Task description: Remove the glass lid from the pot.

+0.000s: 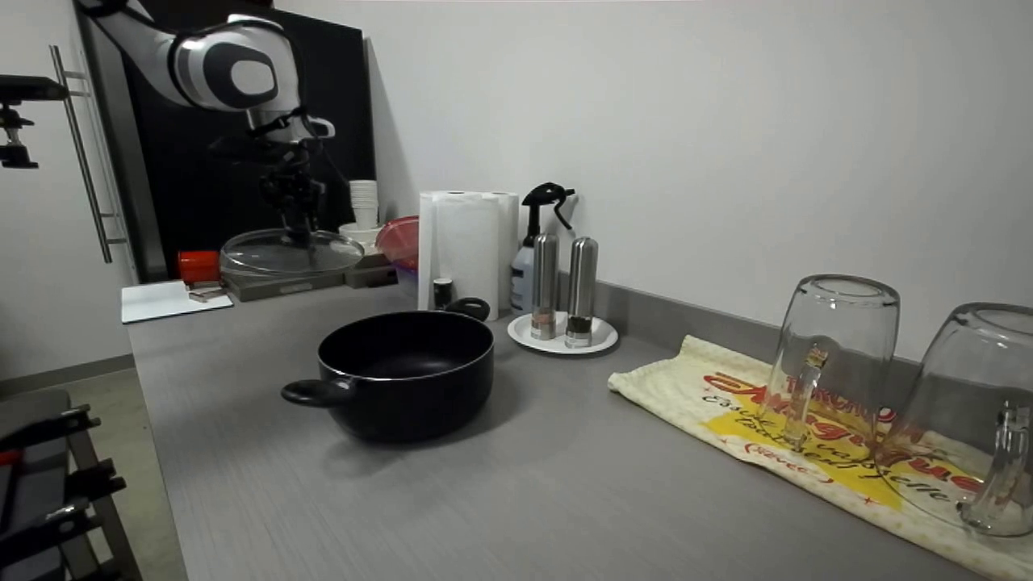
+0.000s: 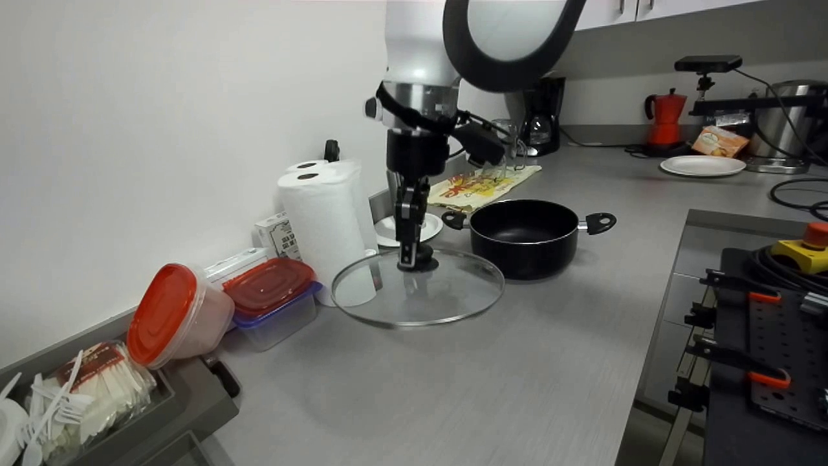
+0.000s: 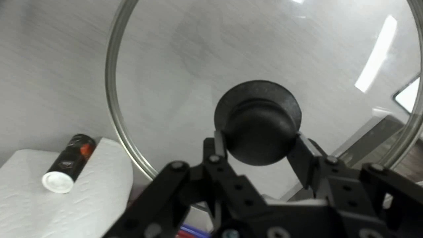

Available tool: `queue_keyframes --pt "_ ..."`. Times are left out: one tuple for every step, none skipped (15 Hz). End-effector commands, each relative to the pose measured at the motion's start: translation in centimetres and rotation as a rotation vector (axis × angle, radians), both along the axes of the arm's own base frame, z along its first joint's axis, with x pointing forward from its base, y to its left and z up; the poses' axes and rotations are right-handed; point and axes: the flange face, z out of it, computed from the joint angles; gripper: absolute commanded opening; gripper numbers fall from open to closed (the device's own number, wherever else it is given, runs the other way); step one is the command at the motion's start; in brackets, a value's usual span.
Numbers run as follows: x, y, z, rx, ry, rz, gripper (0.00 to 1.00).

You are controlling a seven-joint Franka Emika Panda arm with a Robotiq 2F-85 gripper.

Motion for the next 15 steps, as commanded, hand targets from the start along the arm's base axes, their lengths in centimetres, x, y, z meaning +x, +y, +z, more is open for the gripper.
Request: queue_keyframes --pt "-0.8 3.2 -3.8 -0.042 0.01 0.106 0.24" --pt "-1.2 3.8 -5.1 -0.063 0.015 0.133 0.24" --pt "-1.6 4.3 -6.4 -0.083 0.02 0.159 0.24" --pt "-1.8 4.6 -7.5 -0.103 0.021 0.182 0.24" --pt "-2.0 4.8 -8.4 -0.121 0.021 0.201 0.24" --pt "-2.0 4.9 -9.1 -0.135 0.019 0.216 0.24" --pt "-2.1 5.0 -9.9 -0.146 0.018 0.225 0.24" --pt "-2.1 5.0 -10.6 -0.152 0.017 0.227 0.24" --pt "-2.1 5.0 -11.1 -0.159 0.015 0.229 0.24" --pt "-2.2 5.0 -11.6 -0.164 0.006 0.228 0.24" --pt "-2.3 5.0 -12.0 -0.167 0.002 0.227 0.24" --pt "-2.4 5.0 -12.4 -0.171 -0.003 0.229 0.24" --pt "-2.5 5.0 -12.8 -0.175 -0.009 0.231 0.24" --pt "-2.6 5.0 -13.1 -0.179 -0.017 0.231 0.24" --pt "-2.7 5.0 -13.3 -0.185 -0.025 0.23 0.24"
